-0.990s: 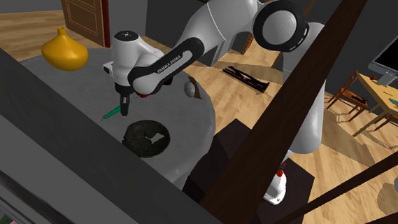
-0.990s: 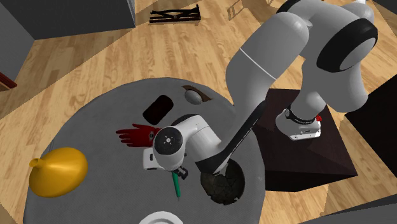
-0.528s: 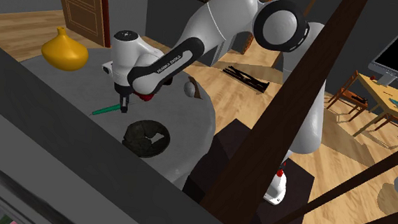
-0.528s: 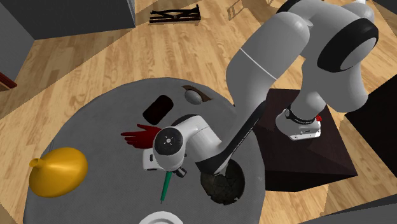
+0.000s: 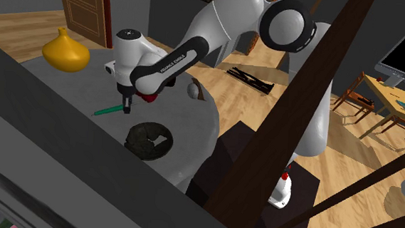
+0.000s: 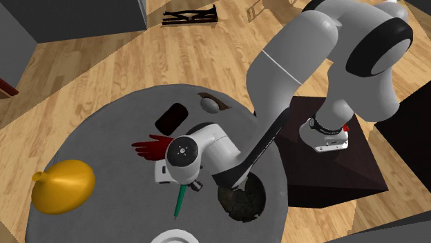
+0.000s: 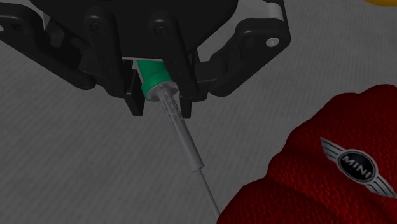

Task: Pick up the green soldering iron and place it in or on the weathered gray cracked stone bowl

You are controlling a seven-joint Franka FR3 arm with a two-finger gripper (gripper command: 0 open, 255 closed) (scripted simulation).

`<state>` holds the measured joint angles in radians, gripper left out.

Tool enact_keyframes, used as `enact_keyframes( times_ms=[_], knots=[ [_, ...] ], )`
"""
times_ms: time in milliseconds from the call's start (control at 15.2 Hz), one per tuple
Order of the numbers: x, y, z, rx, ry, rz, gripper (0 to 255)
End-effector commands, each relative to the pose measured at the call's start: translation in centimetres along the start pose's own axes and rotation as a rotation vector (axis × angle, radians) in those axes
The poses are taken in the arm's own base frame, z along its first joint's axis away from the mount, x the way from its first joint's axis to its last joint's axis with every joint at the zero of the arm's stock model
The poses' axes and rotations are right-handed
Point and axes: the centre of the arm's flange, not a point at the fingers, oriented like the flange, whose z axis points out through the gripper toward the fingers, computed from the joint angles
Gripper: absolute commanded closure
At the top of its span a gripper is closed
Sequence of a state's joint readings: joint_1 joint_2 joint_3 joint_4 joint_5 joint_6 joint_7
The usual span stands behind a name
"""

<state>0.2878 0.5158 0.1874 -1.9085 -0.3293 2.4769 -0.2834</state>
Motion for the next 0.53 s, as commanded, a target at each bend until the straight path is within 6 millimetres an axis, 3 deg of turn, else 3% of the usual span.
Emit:
enact_keyframes(
  times_ms=[0, 462],
  knots=[
    [0.1, 0.1, -0.9, 0.0, -0.001, 0.001, 255],
    [0.1, 0.6, -4.6, 0.0, -0.001, 0.001, 255]
  ],
)
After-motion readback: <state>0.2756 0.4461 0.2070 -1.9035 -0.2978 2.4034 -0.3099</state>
